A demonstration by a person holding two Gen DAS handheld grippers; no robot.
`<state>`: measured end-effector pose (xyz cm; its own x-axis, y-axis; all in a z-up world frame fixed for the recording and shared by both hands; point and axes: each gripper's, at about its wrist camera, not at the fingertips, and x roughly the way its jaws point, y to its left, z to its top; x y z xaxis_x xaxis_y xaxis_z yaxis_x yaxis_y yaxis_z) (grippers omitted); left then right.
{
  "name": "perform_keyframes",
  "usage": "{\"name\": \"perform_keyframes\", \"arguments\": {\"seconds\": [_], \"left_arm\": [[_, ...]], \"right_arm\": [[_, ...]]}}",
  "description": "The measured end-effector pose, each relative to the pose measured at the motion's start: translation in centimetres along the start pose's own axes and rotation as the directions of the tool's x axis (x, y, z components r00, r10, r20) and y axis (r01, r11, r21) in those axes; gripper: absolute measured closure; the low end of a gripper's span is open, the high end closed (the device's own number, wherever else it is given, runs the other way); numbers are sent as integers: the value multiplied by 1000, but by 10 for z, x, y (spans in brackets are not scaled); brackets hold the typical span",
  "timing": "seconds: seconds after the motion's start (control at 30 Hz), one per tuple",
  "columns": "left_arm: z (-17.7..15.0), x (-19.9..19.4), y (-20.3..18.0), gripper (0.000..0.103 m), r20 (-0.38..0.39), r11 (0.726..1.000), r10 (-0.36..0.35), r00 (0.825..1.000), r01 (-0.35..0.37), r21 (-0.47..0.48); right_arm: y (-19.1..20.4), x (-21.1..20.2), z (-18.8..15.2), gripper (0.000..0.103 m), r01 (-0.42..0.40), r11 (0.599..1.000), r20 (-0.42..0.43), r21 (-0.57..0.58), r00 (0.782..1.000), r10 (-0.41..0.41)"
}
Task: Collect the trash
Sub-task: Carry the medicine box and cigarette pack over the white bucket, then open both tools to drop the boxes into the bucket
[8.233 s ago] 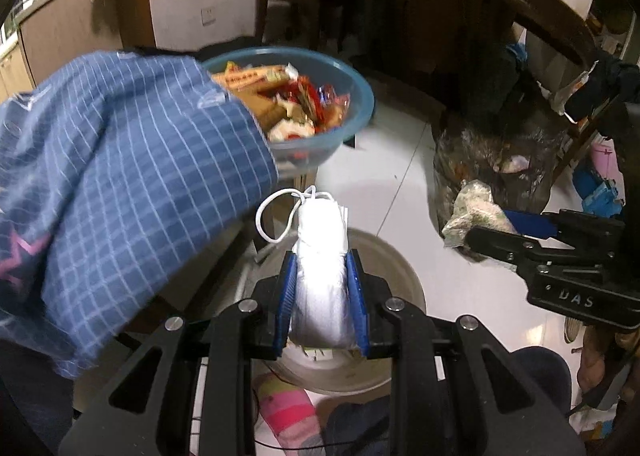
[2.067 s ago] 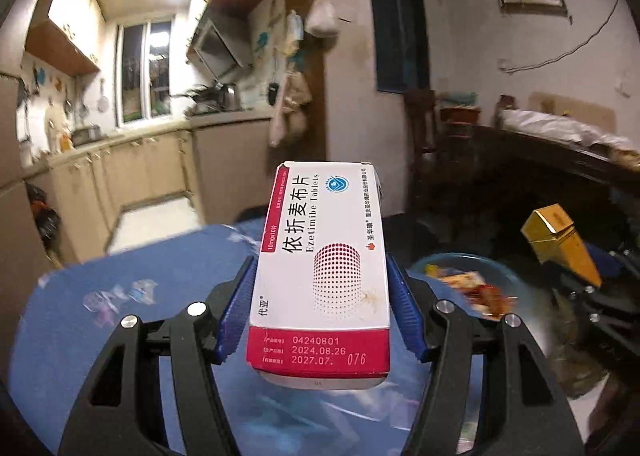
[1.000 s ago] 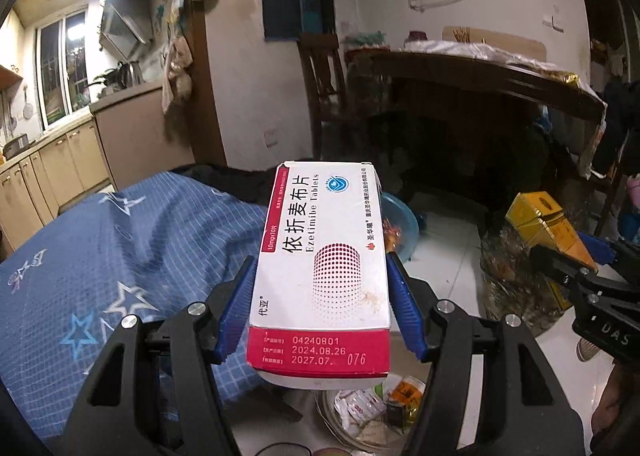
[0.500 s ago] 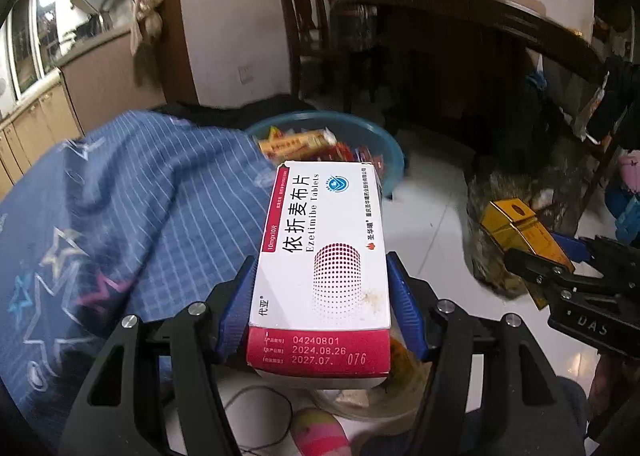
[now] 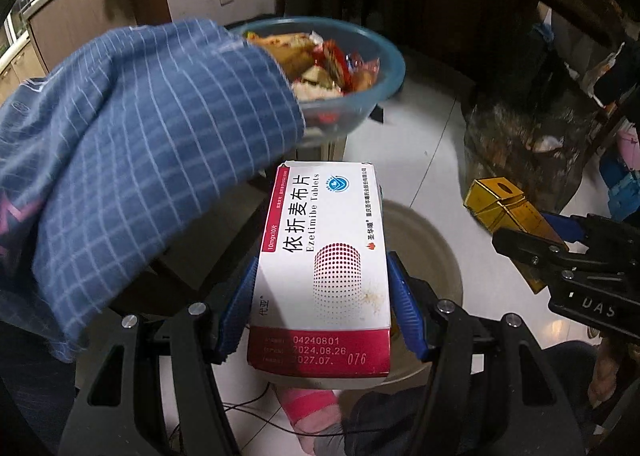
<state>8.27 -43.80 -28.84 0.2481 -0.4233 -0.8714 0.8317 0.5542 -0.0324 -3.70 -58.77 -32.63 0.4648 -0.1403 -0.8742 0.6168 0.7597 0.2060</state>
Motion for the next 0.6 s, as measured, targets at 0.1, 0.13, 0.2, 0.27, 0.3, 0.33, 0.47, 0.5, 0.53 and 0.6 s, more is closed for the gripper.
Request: {"name": "perform_keyframes", "arguments": {"seconds": [0.1, 0.13, 0.2, 0.27, 0.3, 0.33, 0.47, 0.5, 0.53, 0.6], "left_arm": [[-2, 8, -1, 43, -26, 1000, 4, 1000, -3, 2], [-3, 10, -1, 43, -32, 1000, 2, 999, -2, 2], [-4, 12, -2, 43, -38, 1000, 3, 999, -2, 5], [-4, 14, -4, 42, -40, 1000, 3, 999, -2, 8], [-4, 14, -4, 42, -41, 1000, 6, 999, -5, 10], [-5, 14, -4, 42, -41, 1000, 8, 999, -7, 10], [-3, 19, -5, 40, -46, 1000, 20, 999, -19, 20], [-3, 21, -5, 39, -48, 999, 24, 999, -23, 25], [-3, 21, -4, 38, -50, 999, 25, 998, -24, 25], [-4, 22, -3, 32, -48, 999, 22, 999, -21, 25]], "right_arm": [[1, 6, -3, 46, -1, 1000, -16, 0, 1000, 1], [1, 9, -4, 46, -1, 1000, -19, 1, 1000, 1], [1, 10, -4, 46, 0, 1000, -22, 2, 1000, 0], [1, 10, -4, 46, 1, 1000, -21, 2, 1000, 0], [1, 10, -4, 46, 0, 1000, -20, 3, 1000, 0], [1, 10, -4, 46, -1, 1000, -18, 4, 1000, 1], [0, 9, -2, 42, -10, 1000, -13, 5, 1000, 10], [1, 8, -2, 39, -15, 1000, -11, 3, 1000, 15], [2, 7, -2, 35, -15, 1000, -7, 2, 1000, 15], [1, 4, -1, 33, -13, 1000, 1, 4, 1000, 13]]}}
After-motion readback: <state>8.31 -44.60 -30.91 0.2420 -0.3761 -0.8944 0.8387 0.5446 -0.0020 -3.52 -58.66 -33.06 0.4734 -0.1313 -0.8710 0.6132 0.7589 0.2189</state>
